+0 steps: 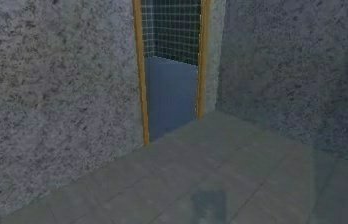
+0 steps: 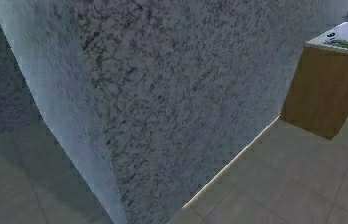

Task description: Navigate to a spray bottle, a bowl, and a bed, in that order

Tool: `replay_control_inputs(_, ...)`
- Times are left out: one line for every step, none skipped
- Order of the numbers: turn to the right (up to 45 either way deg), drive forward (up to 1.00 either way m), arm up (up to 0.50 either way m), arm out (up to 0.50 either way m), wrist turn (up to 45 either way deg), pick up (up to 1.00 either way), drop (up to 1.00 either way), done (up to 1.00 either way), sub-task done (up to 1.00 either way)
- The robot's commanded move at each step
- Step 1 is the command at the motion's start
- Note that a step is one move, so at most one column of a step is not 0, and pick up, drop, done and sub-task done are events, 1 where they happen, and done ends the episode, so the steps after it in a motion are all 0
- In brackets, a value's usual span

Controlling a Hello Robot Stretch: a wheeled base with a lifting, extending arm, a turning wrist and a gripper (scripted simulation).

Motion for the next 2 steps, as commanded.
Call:
replay_control_inputs(0.0,1.0,0.0,0.0,0.0,0.0,0.0,0.0,0.0)
replay_control_inputs(3.0,0.0,0.0,0.0,0.0,0.0,0.0,0.0,0.0)
